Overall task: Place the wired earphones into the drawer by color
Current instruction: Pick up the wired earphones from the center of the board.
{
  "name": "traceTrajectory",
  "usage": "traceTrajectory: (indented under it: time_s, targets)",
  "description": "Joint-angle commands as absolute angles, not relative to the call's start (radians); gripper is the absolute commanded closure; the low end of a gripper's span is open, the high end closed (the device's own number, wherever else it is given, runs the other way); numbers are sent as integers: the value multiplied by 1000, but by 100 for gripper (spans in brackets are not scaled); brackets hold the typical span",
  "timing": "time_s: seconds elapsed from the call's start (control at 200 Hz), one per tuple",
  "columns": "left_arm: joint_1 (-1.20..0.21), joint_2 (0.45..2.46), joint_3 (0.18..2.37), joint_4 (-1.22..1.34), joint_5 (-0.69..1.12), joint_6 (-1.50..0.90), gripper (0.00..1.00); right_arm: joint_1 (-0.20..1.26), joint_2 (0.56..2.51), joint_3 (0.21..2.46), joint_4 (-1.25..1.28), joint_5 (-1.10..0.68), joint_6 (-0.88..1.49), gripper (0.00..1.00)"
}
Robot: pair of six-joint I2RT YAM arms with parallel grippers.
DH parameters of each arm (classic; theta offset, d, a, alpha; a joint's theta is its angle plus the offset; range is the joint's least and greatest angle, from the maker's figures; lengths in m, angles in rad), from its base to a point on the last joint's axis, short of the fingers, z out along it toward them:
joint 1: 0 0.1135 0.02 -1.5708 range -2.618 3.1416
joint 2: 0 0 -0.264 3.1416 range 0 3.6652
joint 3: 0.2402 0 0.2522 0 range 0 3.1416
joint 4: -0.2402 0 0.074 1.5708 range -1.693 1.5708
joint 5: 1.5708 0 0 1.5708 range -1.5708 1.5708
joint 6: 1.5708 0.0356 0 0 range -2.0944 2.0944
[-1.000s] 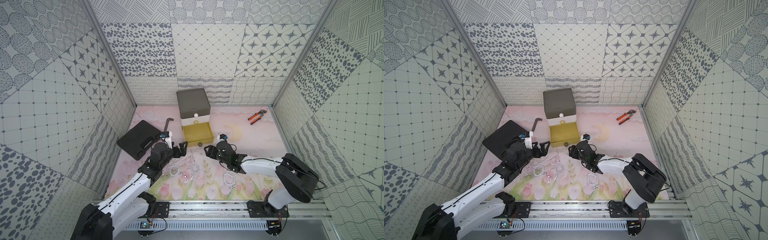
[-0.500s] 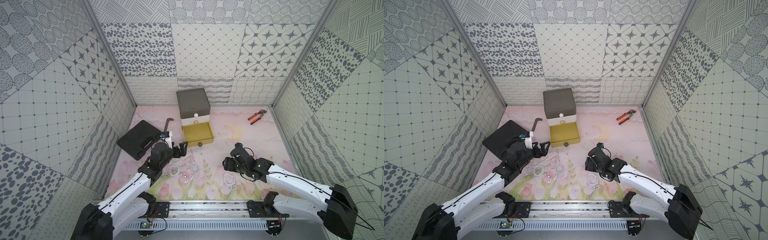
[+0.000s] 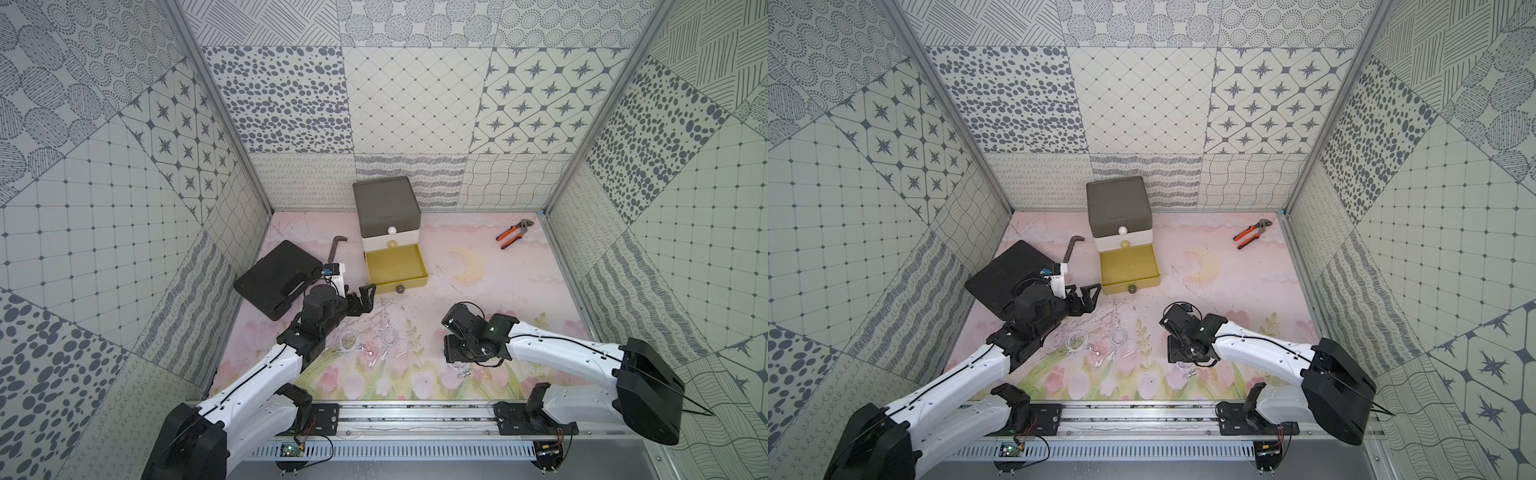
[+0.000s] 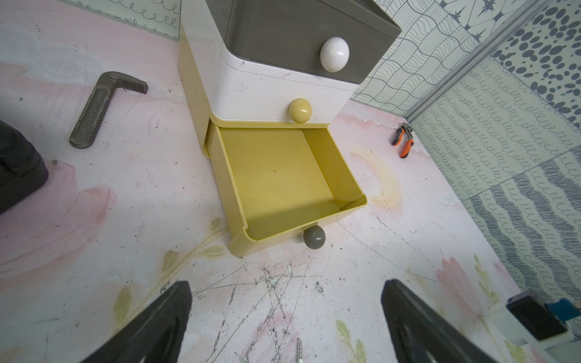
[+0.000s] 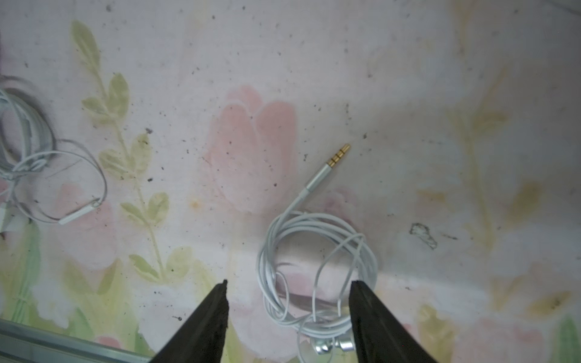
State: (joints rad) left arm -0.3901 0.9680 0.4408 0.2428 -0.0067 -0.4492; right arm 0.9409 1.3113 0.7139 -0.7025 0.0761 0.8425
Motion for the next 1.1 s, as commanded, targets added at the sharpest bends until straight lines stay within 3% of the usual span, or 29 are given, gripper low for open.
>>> traceTrajectory:
  time_s: [0.0,1.091]
  targets:
    - [-390,972,440,250,-1,-423,1,956,1343,744,-662,72,830,36]
    - [-391,975,438,252,-9,-421,1,976,1469,736,-608,97,869,77]
